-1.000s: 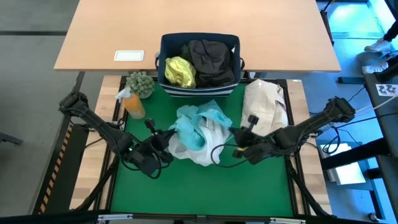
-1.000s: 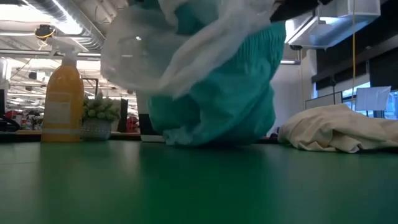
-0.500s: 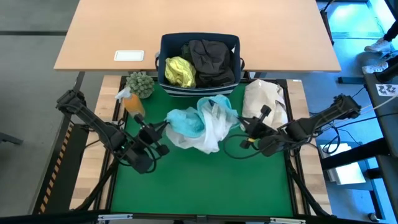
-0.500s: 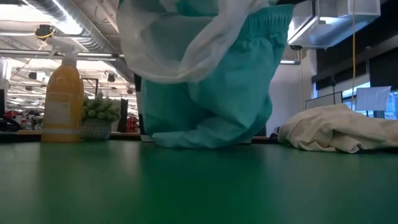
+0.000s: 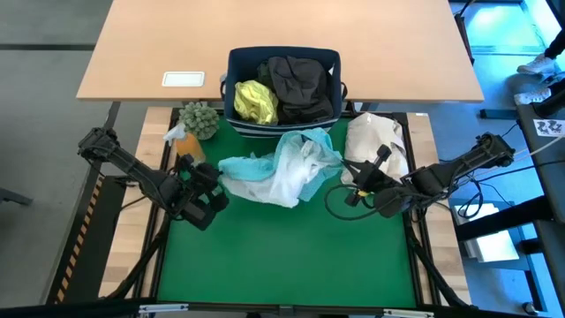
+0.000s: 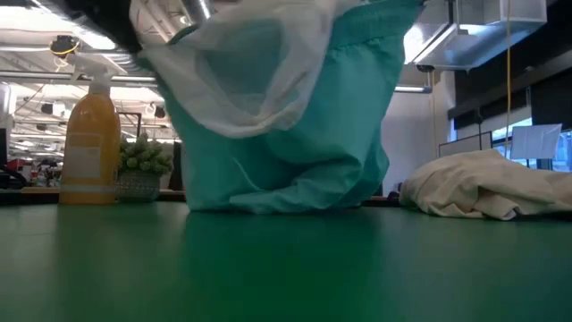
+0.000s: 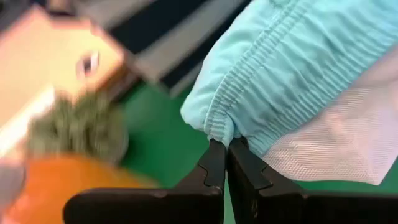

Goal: Fold laundry
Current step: Fold the blue shorts

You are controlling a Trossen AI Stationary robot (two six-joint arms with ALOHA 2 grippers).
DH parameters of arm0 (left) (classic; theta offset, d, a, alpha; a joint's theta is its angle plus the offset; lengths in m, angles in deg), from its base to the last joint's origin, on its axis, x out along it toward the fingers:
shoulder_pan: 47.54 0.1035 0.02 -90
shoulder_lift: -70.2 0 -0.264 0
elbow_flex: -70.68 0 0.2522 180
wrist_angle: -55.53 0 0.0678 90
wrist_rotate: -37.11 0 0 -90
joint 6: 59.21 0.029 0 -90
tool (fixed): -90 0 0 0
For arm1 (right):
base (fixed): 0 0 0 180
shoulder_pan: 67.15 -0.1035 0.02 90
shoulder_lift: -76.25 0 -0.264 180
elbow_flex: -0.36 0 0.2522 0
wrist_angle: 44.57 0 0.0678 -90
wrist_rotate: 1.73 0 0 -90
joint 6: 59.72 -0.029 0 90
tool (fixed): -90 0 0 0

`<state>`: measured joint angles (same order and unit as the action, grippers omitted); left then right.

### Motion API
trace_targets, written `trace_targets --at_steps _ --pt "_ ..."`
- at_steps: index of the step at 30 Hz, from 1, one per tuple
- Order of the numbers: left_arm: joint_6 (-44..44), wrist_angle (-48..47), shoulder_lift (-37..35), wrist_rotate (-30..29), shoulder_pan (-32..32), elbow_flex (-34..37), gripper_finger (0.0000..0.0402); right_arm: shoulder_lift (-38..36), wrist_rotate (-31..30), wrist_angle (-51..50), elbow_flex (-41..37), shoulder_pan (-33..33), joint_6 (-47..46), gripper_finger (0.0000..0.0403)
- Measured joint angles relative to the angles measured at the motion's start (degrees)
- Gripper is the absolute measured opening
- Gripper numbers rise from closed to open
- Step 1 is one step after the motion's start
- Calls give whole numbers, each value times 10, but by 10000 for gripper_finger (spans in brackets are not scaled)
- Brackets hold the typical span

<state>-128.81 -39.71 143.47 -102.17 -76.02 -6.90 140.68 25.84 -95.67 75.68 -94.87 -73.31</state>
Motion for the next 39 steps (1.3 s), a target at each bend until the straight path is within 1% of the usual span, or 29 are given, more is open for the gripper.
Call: trace_targets --at_steps 3,5,8,12,16,22,24,26,30,35,37,39 --pt "-31 -30 0 72 15 0 0 1 1 0 0 0 0 0" --pt "-34 -35 0 100 20 0 0 3 3 0 0 0 0 0" --pt "-33 -34 0 109 18 0 0 3 16 -1 0 0 -7 0" --pt "7 -33 0 111 18 0 15 4 24 -8 0 0 -11 0" --pt "54 -41 0 126 21 0 51 3 20 -11 0 0 -11 0" --pt "96 -25 0 147 31 0 106 3 20 11 0 0 -10 0" --pt "122 19 0 146 31 0 116 3 20 13 0 0 -10 0" --pt "172 95 0 143 31 0 122 3 20 13 0 0 -10 0" --pt "319 282 25 141 23 0 125 3 20 15 0 0 -10 0" --pt "467 461 108 140 7 0 125 3 29 17 0 0 -11 0" --pt "528 507 153 140 2 0 125 3 31 17 0 0 -11 0" --pt "571 533 198 140 0 0 125 3 34 17 0 0 -11 0"
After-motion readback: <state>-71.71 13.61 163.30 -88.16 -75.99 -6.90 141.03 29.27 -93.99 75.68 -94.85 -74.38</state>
